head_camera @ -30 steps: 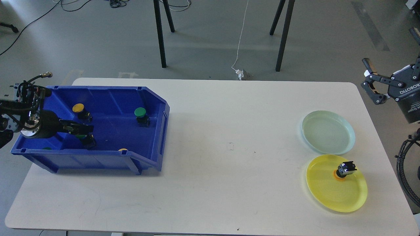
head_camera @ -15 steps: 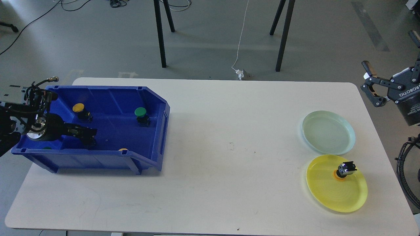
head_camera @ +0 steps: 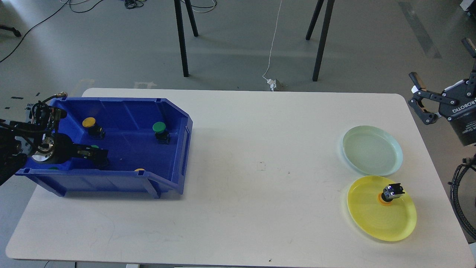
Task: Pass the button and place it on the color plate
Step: 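Lower the left gripper into the bin and grasp a green-topped button, then lift the green button and extend it toward the right gripper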
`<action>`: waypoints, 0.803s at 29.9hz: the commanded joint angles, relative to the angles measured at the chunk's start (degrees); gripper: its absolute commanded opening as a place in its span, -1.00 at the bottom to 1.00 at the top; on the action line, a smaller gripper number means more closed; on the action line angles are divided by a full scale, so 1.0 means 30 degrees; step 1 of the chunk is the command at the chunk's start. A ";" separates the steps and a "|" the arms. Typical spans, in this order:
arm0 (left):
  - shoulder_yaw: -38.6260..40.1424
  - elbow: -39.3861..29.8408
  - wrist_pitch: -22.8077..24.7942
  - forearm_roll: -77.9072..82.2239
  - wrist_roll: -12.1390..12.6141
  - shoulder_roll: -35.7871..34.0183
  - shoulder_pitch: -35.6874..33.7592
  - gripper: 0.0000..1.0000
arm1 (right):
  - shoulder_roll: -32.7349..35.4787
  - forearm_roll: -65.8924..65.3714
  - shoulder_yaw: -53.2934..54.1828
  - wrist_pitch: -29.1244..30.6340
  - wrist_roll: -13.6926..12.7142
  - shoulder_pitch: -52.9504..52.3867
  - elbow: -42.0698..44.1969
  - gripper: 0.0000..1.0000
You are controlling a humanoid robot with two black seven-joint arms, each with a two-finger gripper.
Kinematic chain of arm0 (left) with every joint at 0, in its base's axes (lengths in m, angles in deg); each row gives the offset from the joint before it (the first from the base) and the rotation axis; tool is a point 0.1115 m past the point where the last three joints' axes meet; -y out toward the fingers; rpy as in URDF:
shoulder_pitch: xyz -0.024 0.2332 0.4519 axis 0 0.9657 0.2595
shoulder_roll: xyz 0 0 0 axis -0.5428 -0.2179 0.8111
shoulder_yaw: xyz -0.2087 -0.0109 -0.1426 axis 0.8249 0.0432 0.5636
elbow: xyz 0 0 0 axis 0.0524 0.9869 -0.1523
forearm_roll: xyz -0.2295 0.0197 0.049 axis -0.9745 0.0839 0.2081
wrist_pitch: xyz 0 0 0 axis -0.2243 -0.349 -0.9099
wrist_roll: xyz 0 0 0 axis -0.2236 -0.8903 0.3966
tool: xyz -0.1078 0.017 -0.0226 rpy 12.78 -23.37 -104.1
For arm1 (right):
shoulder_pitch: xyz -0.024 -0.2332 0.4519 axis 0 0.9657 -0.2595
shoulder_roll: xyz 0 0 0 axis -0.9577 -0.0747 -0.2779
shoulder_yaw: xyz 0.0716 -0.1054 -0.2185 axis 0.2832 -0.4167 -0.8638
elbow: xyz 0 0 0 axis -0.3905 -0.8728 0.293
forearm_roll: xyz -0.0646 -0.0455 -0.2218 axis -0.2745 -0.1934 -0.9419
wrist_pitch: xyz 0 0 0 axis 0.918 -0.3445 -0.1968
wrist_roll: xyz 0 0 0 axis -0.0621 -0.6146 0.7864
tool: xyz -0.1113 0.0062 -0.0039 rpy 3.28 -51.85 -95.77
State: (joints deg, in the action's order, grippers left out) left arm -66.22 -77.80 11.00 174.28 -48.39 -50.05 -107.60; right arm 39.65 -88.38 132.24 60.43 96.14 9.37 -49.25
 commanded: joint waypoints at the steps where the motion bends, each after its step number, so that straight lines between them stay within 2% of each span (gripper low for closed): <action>1: -0.0015 0.0011 -0.0047 0.0118 -0.0001 -0.0025 0.0006 -0.15 | 0.0001 0.0000 -0.0001 -0.0003 0.0000 0.0079 0.0014 0.98; 4: -0.0015 -0.0018 -0.0077 0.0177 -0.0001 -0.0025 0.0035 -0.64 | 0.0030 -0.0001 -0.0001 -0.0003 0.0000 0.0167 -0.0015 0.98; 6: -0.0015 -0.0019 -0.0077 0.0177 -0.0001 -0.0025 0.0035 -0.89 | 0.0001 -0.0001 -0.0001 -0.0003 0.0000 0.0226 0.0014 0.98; 10: 0.0073 -0.0631 0.0157 0.0060 -0.0001 -0.0141 -0.0227 -0.94 | 0.0030 -0.0001 0.0028 -0.0003 0.0000 0.0343 -0.0015 0.98; 13: 0.0365 -0.2152 0.0711 -0.0319 -0.0001 -0.1162 -0.0898 -0.95 | 0.0030 -0.0001 0.0028 -0.0003 0.0000 0.0343 -0.0015 0.98; 14: 0.0453 -0.2940 0.1294 -0.0640 -0.0001 -0.1921 -0.1453 -0.95 | 0.0030 -0.0001 0.0028 -0.0003 0.0000 0.0343 -0.0015 0.98; 18: 0.1650 -0.6806 0.1317 -0.3565 -0.0001 -0.4472 -0.2483 -0.95 | 0.0030 -0.0001 0.0057 -0.0003 0.0000 0.0343 -0.0015 0.98; 21: 0.3553 -0.9736 0.1317 -0.6348 -0.0001 -0.6377 -0.2543 -0.95 | 0.0030 -0.0001 0.0028 -0.0032 0.0000 0.0343 -0.0015 0.98; 24: 0.6098 -1.2607 0.1317 -0.9216 -0.0001 -0.6939 -0.2484 -0.95 | 0.0088 -0.0030 -0.0030 -0.0032 0.0000 0.0430 -0.0131 0.98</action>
State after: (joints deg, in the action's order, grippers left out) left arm -54.59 -107.93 14.95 154.44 -48.39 -69.05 -115.12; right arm 39.75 -88.38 132.40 60.35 96.14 10.41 -49.33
